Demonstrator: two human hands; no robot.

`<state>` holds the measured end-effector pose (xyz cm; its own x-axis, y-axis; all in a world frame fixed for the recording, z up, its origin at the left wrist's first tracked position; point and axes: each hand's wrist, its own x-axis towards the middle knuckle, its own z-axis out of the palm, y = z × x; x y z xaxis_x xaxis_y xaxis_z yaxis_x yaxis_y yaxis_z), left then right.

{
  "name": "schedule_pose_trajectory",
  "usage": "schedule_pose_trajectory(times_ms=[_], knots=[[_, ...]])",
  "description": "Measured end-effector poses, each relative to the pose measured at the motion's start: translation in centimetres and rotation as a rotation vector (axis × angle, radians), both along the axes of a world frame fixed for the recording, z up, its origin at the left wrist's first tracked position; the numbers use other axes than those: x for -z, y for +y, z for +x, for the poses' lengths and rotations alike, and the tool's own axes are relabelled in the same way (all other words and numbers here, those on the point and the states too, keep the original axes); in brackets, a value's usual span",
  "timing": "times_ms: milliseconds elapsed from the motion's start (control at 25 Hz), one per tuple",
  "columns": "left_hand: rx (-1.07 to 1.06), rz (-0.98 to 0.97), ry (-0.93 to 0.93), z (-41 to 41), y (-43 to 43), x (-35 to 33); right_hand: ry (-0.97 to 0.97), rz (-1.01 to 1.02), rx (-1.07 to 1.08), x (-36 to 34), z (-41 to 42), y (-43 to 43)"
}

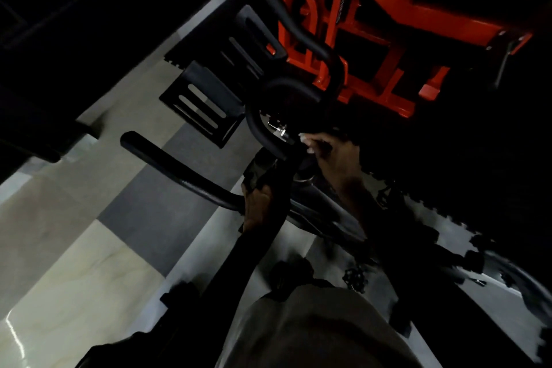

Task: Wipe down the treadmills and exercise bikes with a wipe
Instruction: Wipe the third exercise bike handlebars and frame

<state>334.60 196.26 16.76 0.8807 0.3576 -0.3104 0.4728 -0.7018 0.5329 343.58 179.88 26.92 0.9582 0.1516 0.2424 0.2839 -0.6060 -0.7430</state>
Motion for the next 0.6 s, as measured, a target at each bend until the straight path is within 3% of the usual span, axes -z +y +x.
schedule_pose_trajectory(times_ms=[80,240,440,600], knots=[[0.101,0.094,-0.122,0.0,-0.3,-2.8,-0.019,-0.026,0.03,-1.2,2.7,0.1],[0.325,0.384,-0.544,-1.1,-0.7,-5.0,0.094,0.004,0.032,-2.5,4.3,0.6],[0.246,0.416,-0.477,-2.1,-2.0,-5.2,0.027,-0.004,-0.248,-0.6,-0.7,2.5],[0.138,0.396,-0.48,-2.4,-3.4,-5.6,-0.033,0.052,-0.458,-0.1,0.9,3.0]])
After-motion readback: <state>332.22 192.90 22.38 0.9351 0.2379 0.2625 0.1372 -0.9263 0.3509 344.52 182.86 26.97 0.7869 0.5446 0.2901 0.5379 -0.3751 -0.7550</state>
